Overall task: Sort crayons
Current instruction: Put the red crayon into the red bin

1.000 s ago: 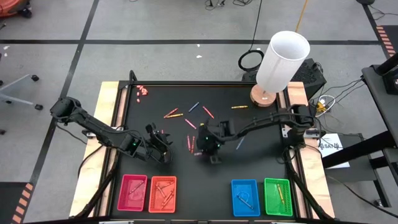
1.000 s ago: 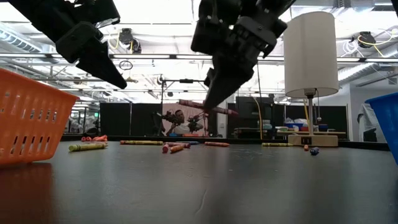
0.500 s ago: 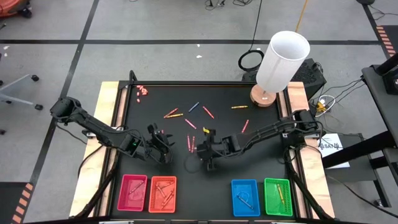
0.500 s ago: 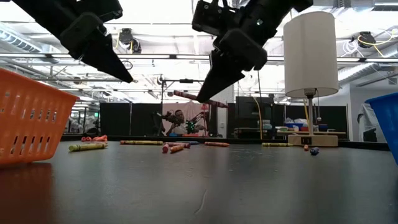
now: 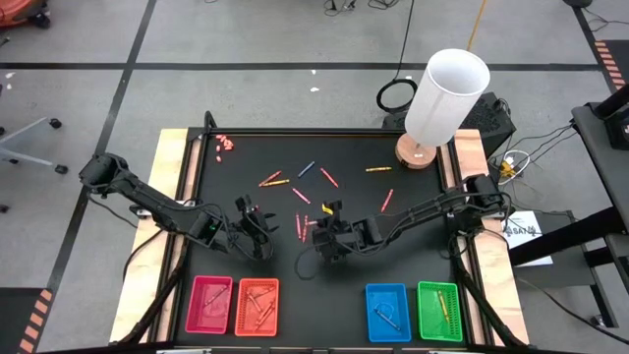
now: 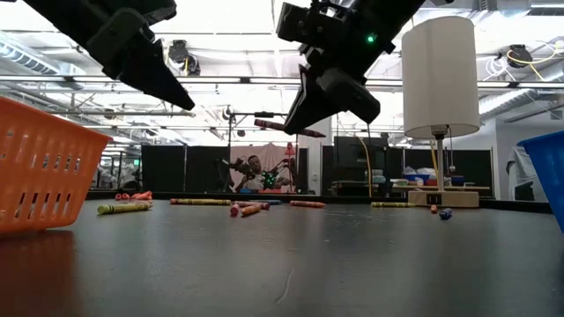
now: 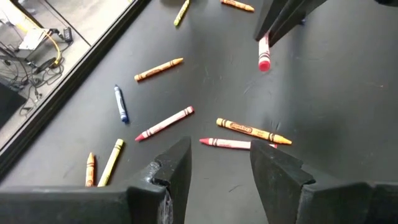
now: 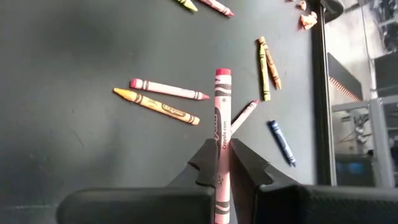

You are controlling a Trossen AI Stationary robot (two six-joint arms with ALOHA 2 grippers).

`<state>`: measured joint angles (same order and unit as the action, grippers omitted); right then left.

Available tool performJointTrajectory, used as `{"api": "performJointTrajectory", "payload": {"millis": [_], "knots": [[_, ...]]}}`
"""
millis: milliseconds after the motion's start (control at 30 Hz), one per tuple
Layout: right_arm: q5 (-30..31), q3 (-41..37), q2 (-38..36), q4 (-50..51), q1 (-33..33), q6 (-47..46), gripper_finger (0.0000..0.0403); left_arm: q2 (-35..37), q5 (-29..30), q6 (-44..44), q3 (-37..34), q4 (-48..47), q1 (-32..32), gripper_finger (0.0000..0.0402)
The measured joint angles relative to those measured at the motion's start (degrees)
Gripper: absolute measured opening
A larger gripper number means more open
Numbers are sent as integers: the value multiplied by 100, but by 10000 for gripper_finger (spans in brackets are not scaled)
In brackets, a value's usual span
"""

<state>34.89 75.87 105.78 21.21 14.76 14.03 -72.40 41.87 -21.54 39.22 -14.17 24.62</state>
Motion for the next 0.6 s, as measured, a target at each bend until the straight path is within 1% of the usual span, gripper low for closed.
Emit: {"api": "performJointTrajectory", "payload": {"millis": [333,500,600], "knots": [[-12,0,-2,-2,-2,14,6,0,-5,-2,0,0,0,161],[-28,-2,-4,-4,-2,-372,6,0,-5,-2,0,0,0,161],[-42,-2,-4,-4,-2,-770,6,0,-6,-2,0,0,0,161]]}}
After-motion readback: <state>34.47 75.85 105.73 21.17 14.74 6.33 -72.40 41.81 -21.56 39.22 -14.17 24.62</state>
